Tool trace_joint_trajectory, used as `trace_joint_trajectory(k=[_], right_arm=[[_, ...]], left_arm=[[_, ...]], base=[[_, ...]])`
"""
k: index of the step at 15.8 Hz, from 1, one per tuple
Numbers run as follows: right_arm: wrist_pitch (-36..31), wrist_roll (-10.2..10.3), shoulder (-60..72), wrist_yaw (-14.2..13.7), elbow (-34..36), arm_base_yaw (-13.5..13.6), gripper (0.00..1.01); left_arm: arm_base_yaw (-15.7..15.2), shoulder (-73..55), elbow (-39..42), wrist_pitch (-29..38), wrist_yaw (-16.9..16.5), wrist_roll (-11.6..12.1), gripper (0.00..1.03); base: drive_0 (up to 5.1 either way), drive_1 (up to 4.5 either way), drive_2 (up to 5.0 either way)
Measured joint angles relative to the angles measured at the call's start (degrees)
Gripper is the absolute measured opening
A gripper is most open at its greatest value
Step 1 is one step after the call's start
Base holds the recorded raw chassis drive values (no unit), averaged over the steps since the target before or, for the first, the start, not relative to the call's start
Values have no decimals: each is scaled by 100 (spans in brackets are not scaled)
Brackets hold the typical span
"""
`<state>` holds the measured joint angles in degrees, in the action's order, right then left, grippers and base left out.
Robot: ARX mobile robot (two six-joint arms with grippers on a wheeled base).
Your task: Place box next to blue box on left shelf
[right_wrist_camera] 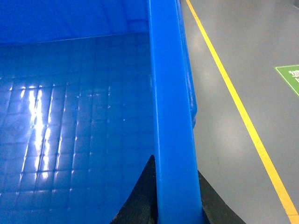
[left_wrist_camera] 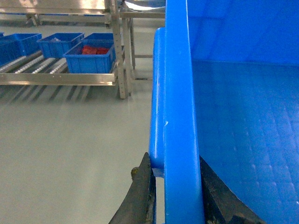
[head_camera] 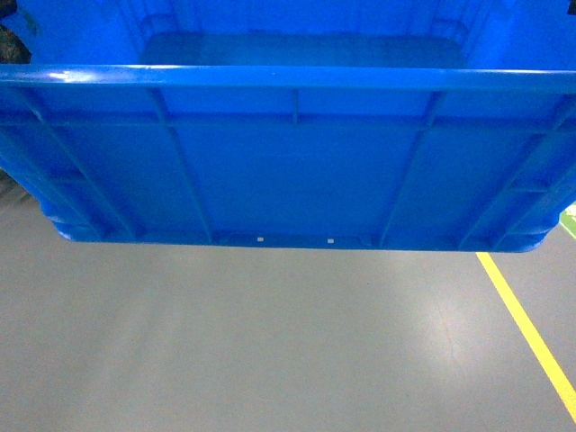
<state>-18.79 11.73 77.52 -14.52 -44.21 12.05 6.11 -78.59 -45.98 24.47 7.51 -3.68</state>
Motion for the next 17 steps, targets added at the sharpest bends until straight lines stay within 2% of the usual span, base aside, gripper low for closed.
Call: trace_joint_trajectory(k=[17], right_arm=[[-2,20,0,-2,15,0,9]], left_arm=[[0,0,0,4,-2,-17,14]], base=[[-6,418,-430]])
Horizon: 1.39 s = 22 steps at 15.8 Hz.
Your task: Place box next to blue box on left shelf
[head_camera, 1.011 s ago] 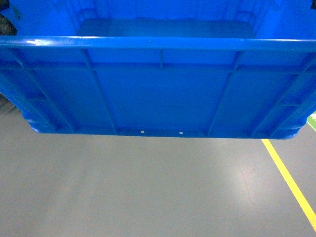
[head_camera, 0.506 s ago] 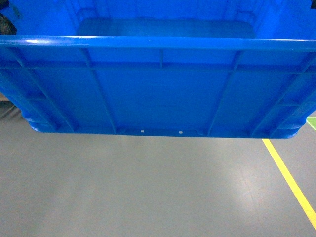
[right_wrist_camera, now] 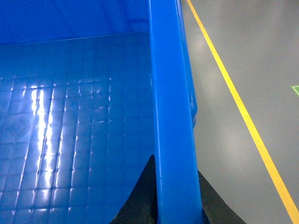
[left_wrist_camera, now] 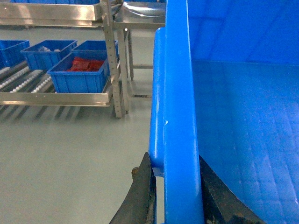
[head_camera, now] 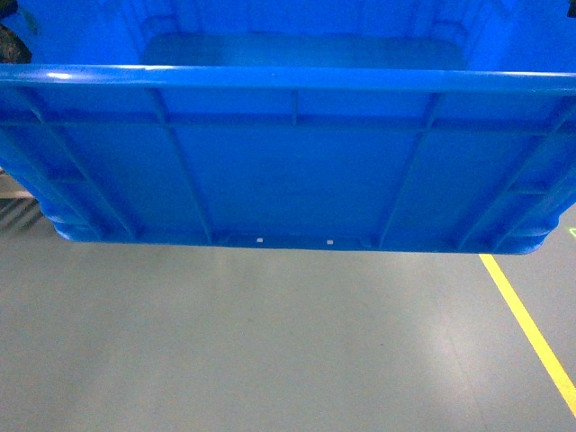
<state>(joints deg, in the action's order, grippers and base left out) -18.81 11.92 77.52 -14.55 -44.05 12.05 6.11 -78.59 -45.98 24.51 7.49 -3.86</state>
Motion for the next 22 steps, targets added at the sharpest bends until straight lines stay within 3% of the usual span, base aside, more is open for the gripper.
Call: trace_joint_trajectory(k=[22], right_arm=[[4,-11,0,-4,2,0,9]], left_arm=[[0,0,0,-15,2,-22,13]], base=[[1,426,-423]])
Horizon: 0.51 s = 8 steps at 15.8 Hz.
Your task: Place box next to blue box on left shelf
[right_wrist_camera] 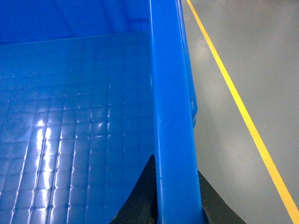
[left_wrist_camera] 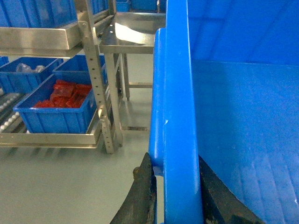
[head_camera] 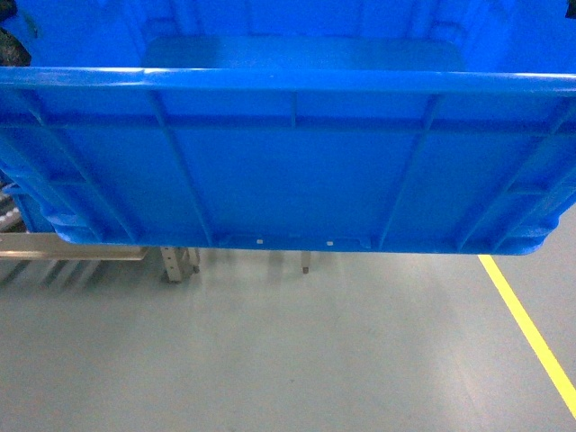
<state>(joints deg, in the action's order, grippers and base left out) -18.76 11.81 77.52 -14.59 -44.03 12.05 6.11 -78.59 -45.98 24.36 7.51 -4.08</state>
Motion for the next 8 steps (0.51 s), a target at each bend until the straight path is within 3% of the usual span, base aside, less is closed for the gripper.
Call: trace_joint_trajectory(k=[4,8], right_arm=[[2,7,0,0,2,0,9],[24,13,2,-7,4,0,9]], left_arm=[[0,0,0,2,2,0,13],[0,-4,0,-4,-2,-2,13]], base=[[-5,420,-429],[0,0,0]])
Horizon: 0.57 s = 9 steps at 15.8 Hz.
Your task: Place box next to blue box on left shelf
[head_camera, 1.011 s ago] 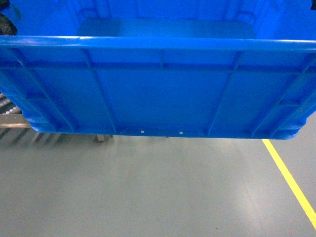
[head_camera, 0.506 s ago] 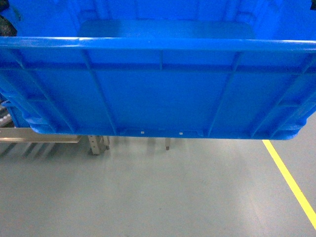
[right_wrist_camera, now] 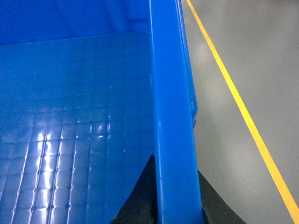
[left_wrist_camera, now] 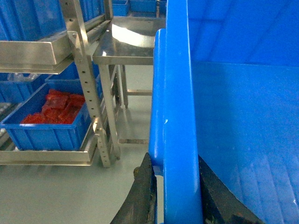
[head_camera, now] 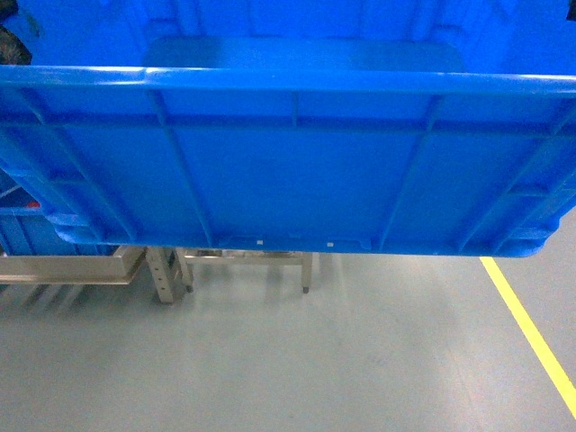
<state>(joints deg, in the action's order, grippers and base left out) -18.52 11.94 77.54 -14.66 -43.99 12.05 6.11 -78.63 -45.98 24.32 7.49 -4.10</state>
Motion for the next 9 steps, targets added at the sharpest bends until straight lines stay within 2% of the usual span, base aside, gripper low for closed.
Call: trace_joint_trajectory(k=[9], right_arm=[[-24,-7,-2,-11,0,-2,8]], left_arm=[[7,0,0,9,-2,0,13]], base=[[-470,262,262]])
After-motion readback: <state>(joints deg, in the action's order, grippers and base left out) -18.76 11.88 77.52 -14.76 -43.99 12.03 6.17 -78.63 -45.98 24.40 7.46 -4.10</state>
